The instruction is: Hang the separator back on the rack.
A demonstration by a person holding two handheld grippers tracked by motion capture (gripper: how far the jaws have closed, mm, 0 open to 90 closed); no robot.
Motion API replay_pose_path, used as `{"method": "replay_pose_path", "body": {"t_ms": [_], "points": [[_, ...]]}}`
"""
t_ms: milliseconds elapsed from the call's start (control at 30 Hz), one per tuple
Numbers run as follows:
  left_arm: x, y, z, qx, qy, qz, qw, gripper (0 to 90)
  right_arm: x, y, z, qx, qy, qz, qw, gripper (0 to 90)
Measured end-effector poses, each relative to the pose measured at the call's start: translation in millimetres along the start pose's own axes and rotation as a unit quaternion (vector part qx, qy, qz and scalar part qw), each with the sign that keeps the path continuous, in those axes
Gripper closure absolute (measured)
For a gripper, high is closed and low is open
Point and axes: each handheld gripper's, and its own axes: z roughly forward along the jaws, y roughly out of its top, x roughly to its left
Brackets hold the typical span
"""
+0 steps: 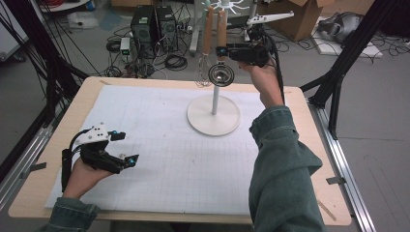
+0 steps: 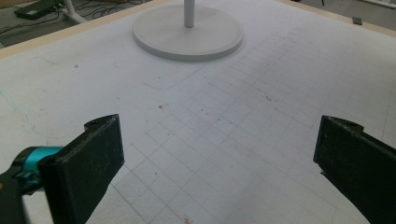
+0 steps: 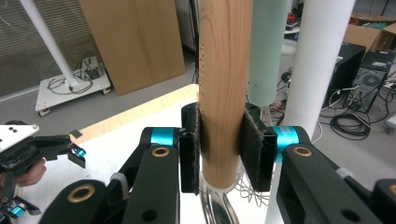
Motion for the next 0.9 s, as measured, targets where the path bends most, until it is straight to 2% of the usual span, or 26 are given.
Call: {"method": "replay_pose_path", "body": {"t_ms": [133, 200, 367, 567, 900], "points": [[-0.3, 0.1, 0.3, 0.000, 0.000, 0.000, 1.0000, 2.2, 0.4, 0.0, -2.9, -0.010, -0.002, 0.002, 0.9999, 66.3], [-0.2, 0.2, 0.2, 0.000, 0.001, 0.000, 1.0000, 2.2, 1.4, 0.2, -4.3, -0.005, -0.011, -0.003, 0.9999, 63.7], [0.6, -0.1, -0.1, 0.003, 0.001, 0.001, 1.0000, 2.2, 0.5, -3.6, -9.3, -0.011, -0.014, 0.001, 0.9998, 56.3], [0.9, -0.5, 0.6, 0.002, 0.001, 0.000, 1.0000, 2.2, 0.3, -10.5, -16.1, -0.019, -0.021, 0.007, 0.9996, 48.1], [0.5, -1.1, 2.2, 0.005, -0.003, -0.002, 1.0000, 2.2, 1.0, -24.6, -27.7, -0.029, -0.027, 0.010, 0.9992, 39.8]]}}
